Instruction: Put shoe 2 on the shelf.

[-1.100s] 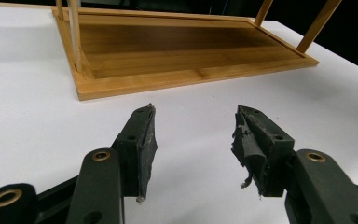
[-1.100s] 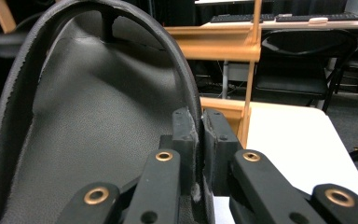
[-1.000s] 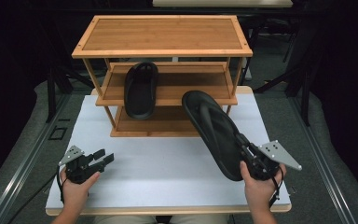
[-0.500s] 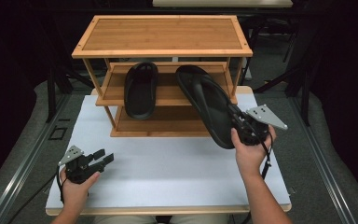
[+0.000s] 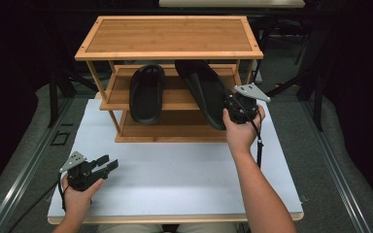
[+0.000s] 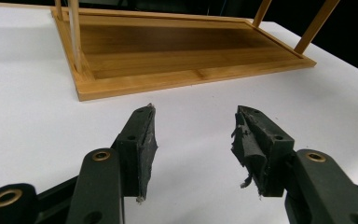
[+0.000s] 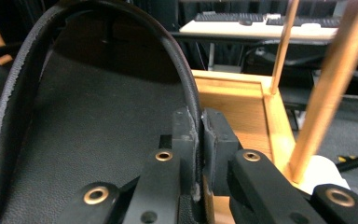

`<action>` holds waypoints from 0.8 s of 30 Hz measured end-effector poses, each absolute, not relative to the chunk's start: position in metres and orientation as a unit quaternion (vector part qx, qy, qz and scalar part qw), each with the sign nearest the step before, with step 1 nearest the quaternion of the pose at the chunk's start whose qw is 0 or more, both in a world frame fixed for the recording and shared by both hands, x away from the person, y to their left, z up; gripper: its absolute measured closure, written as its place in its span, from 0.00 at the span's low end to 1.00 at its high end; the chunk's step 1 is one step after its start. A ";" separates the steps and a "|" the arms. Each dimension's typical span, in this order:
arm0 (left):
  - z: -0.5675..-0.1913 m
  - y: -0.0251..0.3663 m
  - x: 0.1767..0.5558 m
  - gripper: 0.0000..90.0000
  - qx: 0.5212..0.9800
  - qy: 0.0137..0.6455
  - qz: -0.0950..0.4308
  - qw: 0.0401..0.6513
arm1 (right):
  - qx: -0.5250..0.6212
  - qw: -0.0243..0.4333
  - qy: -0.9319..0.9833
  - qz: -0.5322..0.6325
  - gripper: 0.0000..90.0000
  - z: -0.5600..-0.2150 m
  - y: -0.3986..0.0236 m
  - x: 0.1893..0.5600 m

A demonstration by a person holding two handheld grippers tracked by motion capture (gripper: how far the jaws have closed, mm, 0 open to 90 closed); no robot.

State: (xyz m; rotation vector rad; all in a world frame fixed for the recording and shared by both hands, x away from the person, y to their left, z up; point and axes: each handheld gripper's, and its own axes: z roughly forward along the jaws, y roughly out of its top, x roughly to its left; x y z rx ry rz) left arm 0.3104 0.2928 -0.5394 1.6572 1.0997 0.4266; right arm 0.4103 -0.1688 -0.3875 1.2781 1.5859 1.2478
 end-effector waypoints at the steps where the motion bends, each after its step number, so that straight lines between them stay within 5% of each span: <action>1: -0.539 0.293 0.311 0.54 0.693 0.459 0.178 0.526 | 0.500 0.366 0.618 0.483 0.93 -0.388 -0.166 0.414; 24: -0.539 0.294 0.311 0.54 0.694 0.457 0.180 0.527 | 0.515 0.377 0.630 0.443 0.90 -0.391 -0.134 0.434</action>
